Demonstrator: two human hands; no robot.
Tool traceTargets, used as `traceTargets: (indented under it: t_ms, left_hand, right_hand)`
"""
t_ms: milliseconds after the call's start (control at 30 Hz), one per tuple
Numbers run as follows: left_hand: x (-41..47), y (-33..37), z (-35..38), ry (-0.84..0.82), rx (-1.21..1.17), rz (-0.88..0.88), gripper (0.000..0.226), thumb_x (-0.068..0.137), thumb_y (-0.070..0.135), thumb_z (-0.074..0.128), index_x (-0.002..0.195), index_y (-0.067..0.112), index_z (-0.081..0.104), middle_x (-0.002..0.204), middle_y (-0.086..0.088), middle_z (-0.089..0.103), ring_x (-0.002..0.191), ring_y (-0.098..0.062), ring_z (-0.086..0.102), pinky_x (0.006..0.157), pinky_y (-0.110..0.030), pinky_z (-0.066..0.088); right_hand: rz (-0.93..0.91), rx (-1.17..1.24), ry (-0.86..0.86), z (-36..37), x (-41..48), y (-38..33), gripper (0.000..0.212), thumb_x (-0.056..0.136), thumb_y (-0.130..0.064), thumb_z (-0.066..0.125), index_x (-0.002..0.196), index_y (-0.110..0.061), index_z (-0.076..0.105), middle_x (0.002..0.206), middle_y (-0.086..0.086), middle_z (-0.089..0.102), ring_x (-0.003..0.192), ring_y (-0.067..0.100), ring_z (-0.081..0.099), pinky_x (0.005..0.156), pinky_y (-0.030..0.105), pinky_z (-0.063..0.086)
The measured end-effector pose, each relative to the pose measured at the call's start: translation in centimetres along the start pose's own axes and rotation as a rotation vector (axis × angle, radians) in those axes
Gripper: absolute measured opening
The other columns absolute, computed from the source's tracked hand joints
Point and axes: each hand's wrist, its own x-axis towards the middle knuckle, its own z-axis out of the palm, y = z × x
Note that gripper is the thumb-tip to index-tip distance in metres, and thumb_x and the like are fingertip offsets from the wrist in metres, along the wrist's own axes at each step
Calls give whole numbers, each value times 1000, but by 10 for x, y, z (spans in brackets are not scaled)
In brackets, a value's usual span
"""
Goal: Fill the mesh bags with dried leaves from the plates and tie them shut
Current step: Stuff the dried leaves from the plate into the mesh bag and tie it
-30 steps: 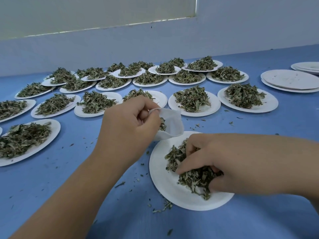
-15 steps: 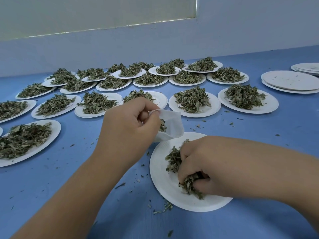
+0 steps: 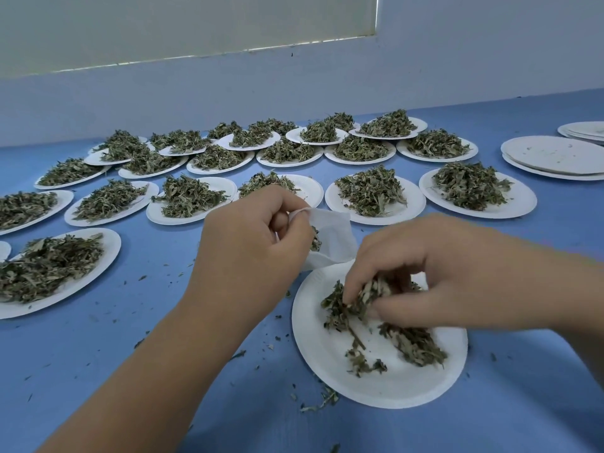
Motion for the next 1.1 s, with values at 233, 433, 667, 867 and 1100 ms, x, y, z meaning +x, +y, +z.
traceTargets:
  t_ms: [233, 433, 667, 867, 1100]
  left_hand:
    - [-3, 1, 4, -18, -4, 2, 16, 84, 10, 63, 71, 19, 66, 58, -5, 50, 48, -8, 39, 46, -11, 31]
    - [-5, 2, 7, -39, -25, 1, 15, 84, 10, 64, 72, 19, 66, 58, -4, 49, 47, -9, 38, 45, -13, 30]
    - [-3, 3, 10, -48, -45, -31, 16, 83, 11, 63, 70, 20, 67, 53, -6, 48, 49, -16, 39, 46, -24, 33]
    - [-3, 5, 10, -64, -50, -37, 17, 82, 11, 63, 69, 21, 66, 51, -5, 48, 47, -9, 38, 46, -17, 32]
    - [-5, 7, 12, -80, -52, -40, 20, 83, 12, 63, 68, 24, 67, 51, -6, 51, 48, -13, 41, 45, -17, 33]
  right_hand:
    - [-111, 350, 365, -4, 6, 5, 27, 70, -48, 75, 95, -38, 72, 80, 12, 67, 72, 33, 61, 66, 51, 55]
    - [-28, 342, 471, 8, 14, 5, 26, 68, -36, 78, 94, -38, 72, 80, 4, 69, 72, 25, 67, 72, 47, 57]
    - [-20, -20, 564, 19, 17, -1, 26, 72, -26, 80, 91, -37, 66, 86, -15, 59, 73, 10, 61, 65, 20, 48]
    - [-36, -173, 616, 24, 18, -1, 23, 73, -18, 79, 86, -28, 63, 83, -12, 54, 73, 5, 55, 68, 12, 39]
    - [-4, -259, 565, 27, 19, 1, 11, 82, -23, 74, 91, -30, 73, 82, -13, 55, 69, -2, 48, 64, 8, 34]
